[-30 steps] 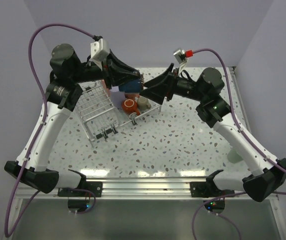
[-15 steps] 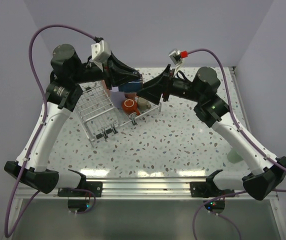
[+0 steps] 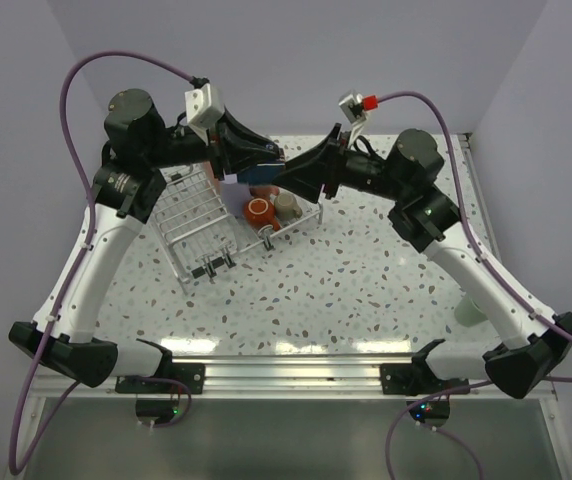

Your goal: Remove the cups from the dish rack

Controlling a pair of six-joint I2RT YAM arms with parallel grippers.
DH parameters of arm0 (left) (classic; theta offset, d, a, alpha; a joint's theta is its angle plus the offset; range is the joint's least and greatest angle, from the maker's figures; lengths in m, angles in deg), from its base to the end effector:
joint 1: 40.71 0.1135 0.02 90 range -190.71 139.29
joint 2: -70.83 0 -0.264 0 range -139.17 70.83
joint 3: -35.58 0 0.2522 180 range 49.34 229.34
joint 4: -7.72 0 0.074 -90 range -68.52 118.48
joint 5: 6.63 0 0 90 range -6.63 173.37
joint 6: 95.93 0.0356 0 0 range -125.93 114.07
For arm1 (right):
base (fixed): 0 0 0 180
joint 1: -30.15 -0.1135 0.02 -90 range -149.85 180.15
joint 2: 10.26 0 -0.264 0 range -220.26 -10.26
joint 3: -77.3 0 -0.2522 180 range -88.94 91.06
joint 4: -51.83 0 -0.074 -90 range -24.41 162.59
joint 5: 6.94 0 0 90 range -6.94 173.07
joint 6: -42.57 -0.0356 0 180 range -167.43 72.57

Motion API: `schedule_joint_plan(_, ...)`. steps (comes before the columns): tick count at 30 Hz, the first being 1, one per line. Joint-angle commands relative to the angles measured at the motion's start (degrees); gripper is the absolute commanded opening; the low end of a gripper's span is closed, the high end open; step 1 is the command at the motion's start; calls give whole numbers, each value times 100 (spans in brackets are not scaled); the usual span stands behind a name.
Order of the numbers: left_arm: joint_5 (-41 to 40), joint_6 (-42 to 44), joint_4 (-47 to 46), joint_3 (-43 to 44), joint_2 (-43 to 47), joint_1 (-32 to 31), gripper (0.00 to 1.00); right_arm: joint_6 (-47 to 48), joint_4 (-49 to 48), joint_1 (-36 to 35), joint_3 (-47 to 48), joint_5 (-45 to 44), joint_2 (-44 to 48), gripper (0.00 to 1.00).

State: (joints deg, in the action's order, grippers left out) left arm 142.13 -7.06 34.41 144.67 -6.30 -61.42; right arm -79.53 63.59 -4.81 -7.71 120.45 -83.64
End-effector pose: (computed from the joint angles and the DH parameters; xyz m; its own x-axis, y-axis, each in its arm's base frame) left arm 0.2392 -0.1230 0.5129 0.0666 -0.0361 -0.9971 0.9813 0.1834 0.0589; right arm 0.2169 0.1780 0.4769 -0.3837 0.2469 -0.8898 -0.8755 0.2091 0.4356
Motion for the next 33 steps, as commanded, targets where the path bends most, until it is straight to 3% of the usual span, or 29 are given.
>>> schedule_joint_plan(1,56,-116,-431,65,136,-21,0,-367,-634,-55,50,216,-141,56)
schedule_joint_plan(6,74,-388,-729,-40,171,-21,0,-631,-995,-107,138,313,-272,42)
schedule_joint_plan(11,13,-424,-766,-137,206,-21,0,-719,-1048,-169,77,165,-308,0)
schedule_joint_plan(15,-189,-109,-468,-225,250,-21,0,-307,-138,-178,103,-406,-255,0)
schedule_joint_plan(18,-557,304,-195,-287,329,-21,32,-34,498,-187,165,-776,-246,0)
schedule_joint_plan(19,-628,393,-125,-296,347,-21,50,10,621,-195,200,-838,-264,0)
schedule_joint_plan(22,-822,657,78,-313,373,-21,71,212,1025,-266,218,-1198,-255,0)
schedule_joint_plan(24,-910,789,210,-322,408,-21,80,335,1306,-327,244,-1478,-255,0)
schedule_joint_plan(27,-1033,903,359,-366,470,-21,85,581,1982,-380,349,-2021,-273,0)
schedule_joint_plan(30,-1330,1026,526,-375,540,-21,87,827,2913,-415,463,-2489,-299,0)
schedule_joint_plan(33,-2136,1141,746,-427,593,-21,88,986,4362,-555,647,-3654,-404,0)
